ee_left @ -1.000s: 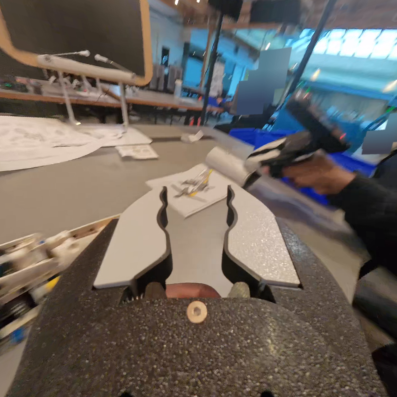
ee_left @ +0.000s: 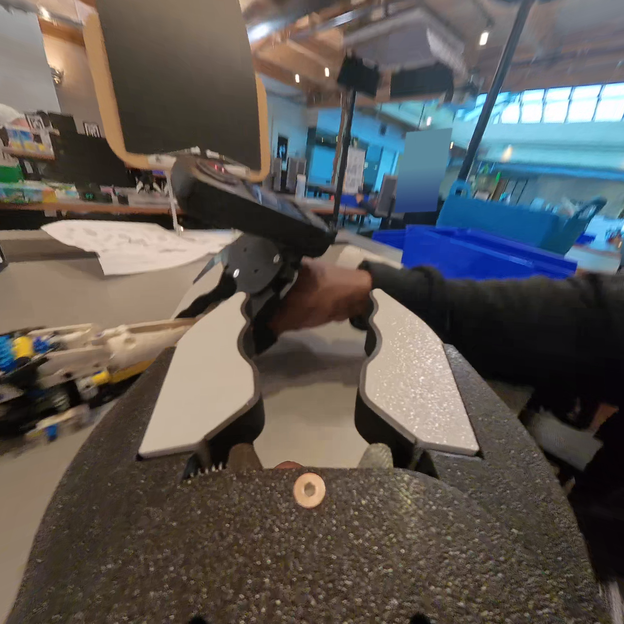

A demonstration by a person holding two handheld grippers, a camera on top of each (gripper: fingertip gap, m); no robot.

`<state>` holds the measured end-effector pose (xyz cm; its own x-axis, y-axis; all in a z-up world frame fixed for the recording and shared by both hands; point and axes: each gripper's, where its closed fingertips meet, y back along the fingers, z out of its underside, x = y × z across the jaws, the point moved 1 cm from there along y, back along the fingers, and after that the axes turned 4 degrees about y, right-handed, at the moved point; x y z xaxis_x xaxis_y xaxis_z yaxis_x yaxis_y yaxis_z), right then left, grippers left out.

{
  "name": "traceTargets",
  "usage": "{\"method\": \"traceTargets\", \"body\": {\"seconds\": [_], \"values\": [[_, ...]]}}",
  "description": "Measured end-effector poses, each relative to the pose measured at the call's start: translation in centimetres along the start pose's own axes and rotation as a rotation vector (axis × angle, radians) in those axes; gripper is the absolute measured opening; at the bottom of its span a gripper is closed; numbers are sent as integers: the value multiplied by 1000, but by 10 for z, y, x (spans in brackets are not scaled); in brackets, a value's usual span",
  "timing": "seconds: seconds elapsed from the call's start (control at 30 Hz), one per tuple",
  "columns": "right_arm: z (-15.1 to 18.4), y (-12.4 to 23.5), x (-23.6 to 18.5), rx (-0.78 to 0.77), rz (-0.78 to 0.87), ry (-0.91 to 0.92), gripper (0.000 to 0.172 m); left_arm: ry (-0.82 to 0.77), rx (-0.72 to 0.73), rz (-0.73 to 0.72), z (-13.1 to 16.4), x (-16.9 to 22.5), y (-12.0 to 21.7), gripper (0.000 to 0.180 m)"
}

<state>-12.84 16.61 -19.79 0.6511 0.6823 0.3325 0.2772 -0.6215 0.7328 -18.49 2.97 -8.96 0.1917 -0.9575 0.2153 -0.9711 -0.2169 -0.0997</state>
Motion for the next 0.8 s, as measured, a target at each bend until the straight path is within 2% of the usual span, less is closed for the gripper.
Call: {"method": "traceTargets", "body": {"seconds": [0.1,0.23,0.3,0.4,0.57,0.73,0.8], "values": [[-14,9,-3,74,-4,-78,49,48,87,-20,-14,-7,-12,65],[-12,65,-22,235,-61,-126,49,151,274,-6,-40,-12,-18,65],[-6,101,-47,350,-133,-117,47,243,347,61,-52,-9,-23,67],[3,149,-99,517,-280,-74,48,427,452,260,-73,11,-36,71],[24,179,-141,579,-213,10,49,672,423,577,-81,67,-70,79],[38,208,-144,656,-115,25,44,662,312,626,-67,101,-100,85],[46,212,-146,641,-99,9,43,639,262,652,-62,114,-107,85]]}}
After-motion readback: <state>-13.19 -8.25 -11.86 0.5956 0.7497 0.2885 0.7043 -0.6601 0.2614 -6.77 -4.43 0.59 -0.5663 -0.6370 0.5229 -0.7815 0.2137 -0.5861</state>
